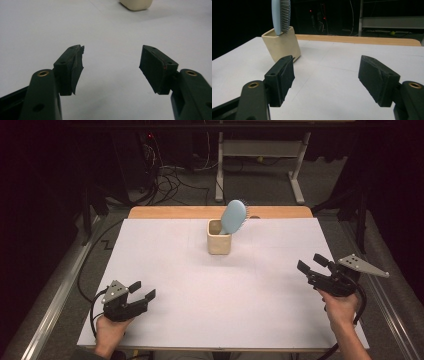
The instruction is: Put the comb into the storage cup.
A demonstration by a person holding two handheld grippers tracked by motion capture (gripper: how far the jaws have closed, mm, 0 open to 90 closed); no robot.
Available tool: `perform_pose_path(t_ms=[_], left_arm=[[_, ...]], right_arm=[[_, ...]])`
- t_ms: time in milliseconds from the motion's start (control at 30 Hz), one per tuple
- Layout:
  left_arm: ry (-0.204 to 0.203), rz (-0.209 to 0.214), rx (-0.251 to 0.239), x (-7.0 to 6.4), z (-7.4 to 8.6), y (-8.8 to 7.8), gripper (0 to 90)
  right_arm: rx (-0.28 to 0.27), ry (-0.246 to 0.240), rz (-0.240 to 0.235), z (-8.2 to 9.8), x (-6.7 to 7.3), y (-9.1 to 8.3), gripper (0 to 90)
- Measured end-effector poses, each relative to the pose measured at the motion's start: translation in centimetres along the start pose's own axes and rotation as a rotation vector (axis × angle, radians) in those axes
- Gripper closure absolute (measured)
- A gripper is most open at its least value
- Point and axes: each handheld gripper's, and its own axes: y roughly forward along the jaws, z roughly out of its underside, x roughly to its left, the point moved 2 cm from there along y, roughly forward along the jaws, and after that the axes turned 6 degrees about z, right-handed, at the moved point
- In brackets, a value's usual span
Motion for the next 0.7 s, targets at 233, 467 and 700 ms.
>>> perform_pose_path(t_ms=[233, 467, 700], left_arm=[[0.003, 0.000, 0.001, 0.0, 0.0, 0.0, 35.3], [0.007, 0.000, 0.008, 0.0, 0.0, 0.1, 35.3], [0.006, 0.001, 0.008, 0.0, 0.1, 0.1, 35.3]], right_arm=[[-0.005, 0.010, -0.002, 0.5, -0.1, -0.5, 29.0], [-0.004, 0.014, 0.002, 0.8, -0.3, -0.8, 29.0], [-0.006, 0.020, 0.003, 1.2, -0.5, -1.2, 29.0]])
